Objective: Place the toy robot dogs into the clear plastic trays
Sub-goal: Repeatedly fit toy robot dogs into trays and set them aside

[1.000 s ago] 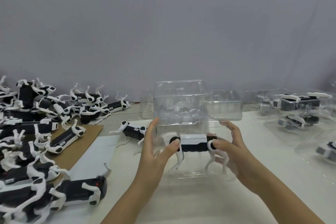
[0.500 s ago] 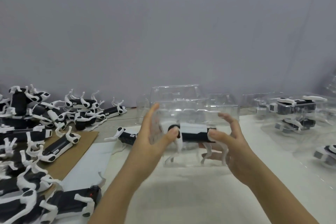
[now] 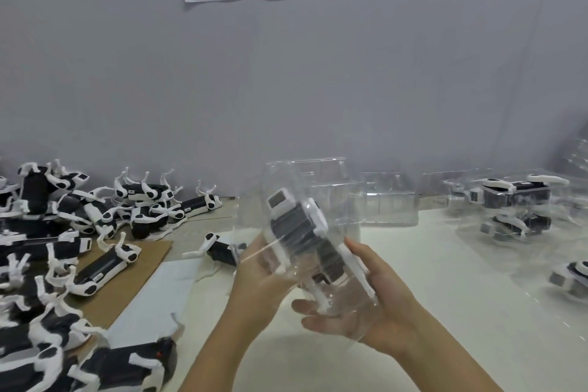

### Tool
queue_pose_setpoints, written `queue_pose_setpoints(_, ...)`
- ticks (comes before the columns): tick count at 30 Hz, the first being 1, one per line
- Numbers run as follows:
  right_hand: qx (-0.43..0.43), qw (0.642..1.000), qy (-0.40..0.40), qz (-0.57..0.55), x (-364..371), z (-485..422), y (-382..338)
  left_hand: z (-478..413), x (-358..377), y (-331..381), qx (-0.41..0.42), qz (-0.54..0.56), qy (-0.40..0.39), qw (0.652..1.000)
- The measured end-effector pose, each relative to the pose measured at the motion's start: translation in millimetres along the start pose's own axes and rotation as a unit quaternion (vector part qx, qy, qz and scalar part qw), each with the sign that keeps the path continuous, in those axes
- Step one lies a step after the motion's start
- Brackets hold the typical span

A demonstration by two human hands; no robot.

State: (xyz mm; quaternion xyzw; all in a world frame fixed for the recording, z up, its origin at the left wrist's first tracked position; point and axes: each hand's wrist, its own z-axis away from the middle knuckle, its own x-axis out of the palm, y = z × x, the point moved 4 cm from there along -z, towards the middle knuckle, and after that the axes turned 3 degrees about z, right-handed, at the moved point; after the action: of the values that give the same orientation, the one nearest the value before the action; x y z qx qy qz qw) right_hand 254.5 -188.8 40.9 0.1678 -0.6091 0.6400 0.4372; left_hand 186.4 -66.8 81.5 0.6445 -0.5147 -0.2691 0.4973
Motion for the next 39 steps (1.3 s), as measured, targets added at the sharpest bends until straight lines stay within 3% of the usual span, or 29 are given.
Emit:
queue_pose_setpoints(6,0.017,1.000,-0.009,-0.023,7.5,2.7,4.7,5.2,-2.4,7.1,0.064,-0.071,0.038,0.995)
queue_pose_setpoints(8,-0.027,1.000,0.014,-0.001,7.2,5.0,-3.0,2.5,-2.9,8.2,0.040,-0.059,0.028,0.997)
queue_pose_setpoints(11,-0.135,0.982,0.117,0.063,-4.6,12.6,-27.1,1.2,-10.2,17.7,0.020,-0.186,-0.026,0.982)
queue_pose_setpoints(12,-0.169,0.974,0.129,0.081,-7.1,16.9,-36.1,-0.4,-17.9,21.8,0.007,-0.201,-0.012,0.980)
queue_pose_setpoints(15,-0.230,0.956,0.105,0.151,-5.9,29.0,-57.4,-6.3,-57.1,19.3,-0.040,-0.015,0.114,0.993)
queue_pose_setpoints(16,-0.241,0.948,0.109,0.176,-5.6,31.6,-61.3,-6.0,-64.2,19.3,-0.052,0.062,0.129,0.988)
queue_pose_setpoints(18,-0.259,0.930,0.125,0.230,-5.2,32.1,-64.7,-3.7,-57.6,21.5,-0.074,0.124,0.080,0.986)
queue_pose_setpoints(22,-0.287,0.889,0.155,0.321,-1.8,24.5,-60.0,-7.2,-22.4,28.8,-0.060,-0.091,-0.003,0.994)
queue_pose_setpoints(25,-0.315,0.859,0.178,0.363,-0.2,24.8,-60.1,-2.4,-16.2,18.9,-0.042,-0.079,-0.003,0.996)
queue_pose_setpoints(30,-0.334,0.839,0.169,0.395,-0.1,26.3,-61.4,4.7,-22.9,11.9,-0.067,-0.092,0.019,0.993)
queue_pose_setpoints(39,-0.337,0.828,0.159,0.419,-1.2,25.0,-59.0,3.8,-24.3,13.6,-0.051,-0.121,0.043,0.990)
